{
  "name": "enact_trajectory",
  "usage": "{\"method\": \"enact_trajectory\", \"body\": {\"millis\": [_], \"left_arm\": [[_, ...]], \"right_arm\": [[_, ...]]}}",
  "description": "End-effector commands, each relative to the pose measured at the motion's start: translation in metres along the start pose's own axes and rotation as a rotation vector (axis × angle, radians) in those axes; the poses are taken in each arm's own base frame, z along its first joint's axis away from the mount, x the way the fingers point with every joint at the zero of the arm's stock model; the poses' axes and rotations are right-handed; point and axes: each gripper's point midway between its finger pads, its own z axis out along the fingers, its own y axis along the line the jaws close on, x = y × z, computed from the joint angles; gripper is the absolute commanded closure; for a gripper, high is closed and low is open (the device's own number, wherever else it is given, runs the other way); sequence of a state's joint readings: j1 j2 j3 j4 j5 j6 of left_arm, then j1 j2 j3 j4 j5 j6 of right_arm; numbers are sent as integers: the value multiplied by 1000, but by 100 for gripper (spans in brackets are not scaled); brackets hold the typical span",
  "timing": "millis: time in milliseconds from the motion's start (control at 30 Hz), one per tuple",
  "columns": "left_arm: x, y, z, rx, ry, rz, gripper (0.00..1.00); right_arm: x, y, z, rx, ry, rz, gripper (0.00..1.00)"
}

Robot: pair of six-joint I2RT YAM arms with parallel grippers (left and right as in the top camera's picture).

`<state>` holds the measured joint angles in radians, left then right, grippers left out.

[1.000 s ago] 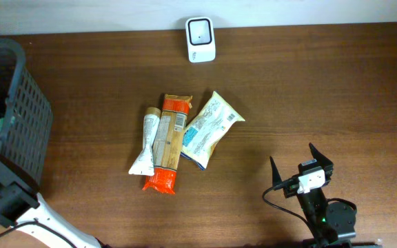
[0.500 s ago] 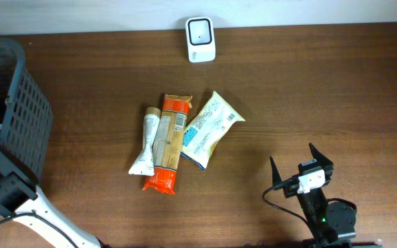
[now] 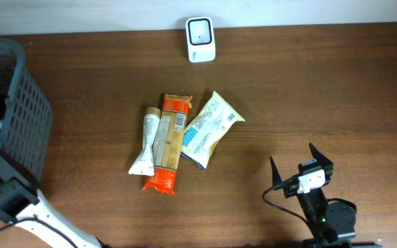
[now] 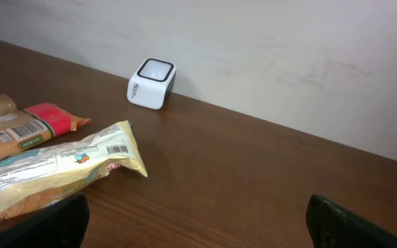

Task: Scan the item barcode
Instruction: 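Grasp a small teal packet from the basket with the left gripper, then drop the small teal packet beside the white tube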

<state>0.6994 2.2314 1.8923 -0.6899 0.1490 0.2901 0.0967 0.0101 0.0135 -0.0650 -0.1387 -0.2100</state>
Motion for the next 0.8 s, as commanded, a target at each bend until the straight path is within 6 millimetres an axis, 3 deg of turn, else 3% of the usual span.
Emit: {"method": "enact_trajectory", "body": {"millis": [0,33,100,167,233,267,300,433,467,500,600,700,767], "left_arm": [[-64,-6,-115,-28,-242,-106,66],[-75,-10,-142,-20,-296,-123,65],[-90,-36,-204,79,-405,-93,64],[-91,-65,-252,166,-462,-61,64],[-85,-98,-287,252,-486,-17,64],[-81,-109,-294,276,-480,-7,64],[-69,-138,-305,338,-447,23,64],[-22,-215,-297,476,-236,118,61],[3,-248,-290,522,-134,200,61],[16,-264,-283,526,-74,236,61],[47,-292,-261,481,63,328,60],[91,-328,-226,445,221,447,60],[113,-339,-204,420,300,476,60]], "right_arm": [[3,-2,0,11,6,6,1],[3,-2,0,11,6,5,1],[3,-2,0,11,6,6,1],[3,-2,0,11,6,5,1],[3,-2,0,11,6,5,1],[3,-2,0,11,5,5,1],[3,-2,0,11,6,5,1],[3,-2,0,11,6,5,1],[3,-2,0,11,6,5,1],[3,-2,0,11,6,5,1],[3,-2,0,11,6,5,1],[3,-2,0,11,6,5,1],[3,-2,0,11,6,5,1]]}}
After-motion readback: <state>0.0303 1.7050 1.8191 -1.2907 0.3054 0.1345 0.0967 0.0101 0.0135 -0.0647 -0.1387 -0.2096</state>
